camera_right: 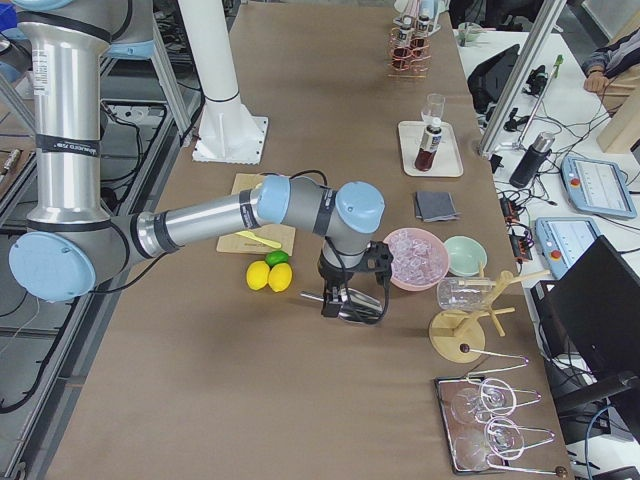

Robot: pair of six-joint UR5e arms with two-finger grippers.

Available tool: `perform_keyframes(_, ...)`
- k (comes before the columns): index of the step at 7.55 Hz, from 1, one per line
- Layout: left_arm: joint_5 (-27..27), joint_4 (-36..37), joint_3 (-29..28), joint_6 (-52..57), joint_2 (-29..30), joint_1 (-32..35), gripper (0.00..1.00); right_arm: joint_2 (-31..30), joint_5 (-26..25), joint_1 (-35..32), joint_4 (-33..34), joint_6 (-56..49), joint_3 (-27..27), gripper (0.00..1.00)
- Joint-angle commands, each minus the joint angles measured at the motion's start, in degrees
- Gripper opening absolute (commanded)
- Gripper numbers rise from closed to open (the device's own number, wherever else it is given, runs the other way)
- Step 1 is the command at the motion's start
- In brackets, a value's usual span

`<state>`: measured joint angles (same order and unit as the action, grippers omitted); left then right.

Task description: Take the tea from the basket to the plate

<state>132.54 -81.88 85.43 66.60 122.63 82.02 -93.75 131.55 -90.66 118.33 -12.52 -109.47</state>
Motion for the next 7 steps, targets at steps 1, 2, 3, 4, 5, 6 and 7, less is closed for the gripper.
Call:
perform_keyframes(1, -0.09, -2.5, -2.64, 0.02, 0.06, -0.02, 0.0, 0.14, -0.85, -4.61, -0.56, -6.29, 6.89, 1.0)
perform_keyframes(2, -0.61, -2.5, -2.72, -0.15, 0.32, -0.02, 0.0, -0.2, -1.72, -4.61, -3.08, -6.21, 8.3, 1.0)
perform_keyframes(3, -2.09, -2.5, -3.07, -0.32, 1.28, -0.02, 0.0, -0.64, -1.73, -4.61, -5.63, -6.2, 10.14, 1.0)
perform_keyframes(4, -2.11, -2.5, -3.43, -0.41, 1.55, -0.11, 0.0, -0.73, -1.38, -4.61, -6.79, -6.12, 10.68, 1.0)
perform_keyframes(5, -2.11, -2.5, -3.43, -0.41, 1.56, -0.28, 0.0, -0.13, -1.38, -4.61, -6.8, -6.12, 10.42, 1.0)
perform_keyframes(6, -2.11, -2.59, -3.25, -0.24, 1.56, -0.28, 0.32, 0.05, -1.9, -4.61, -6.8, -6.29, 9.98, 1.0)
perform_keyframes(7, -1.59, -2.59, -3.17, -0.59, 1.04, -0.2, 0.97, -0.12, -3.04, -4.35, -6.8, -6.29, 10.68, 1.0)
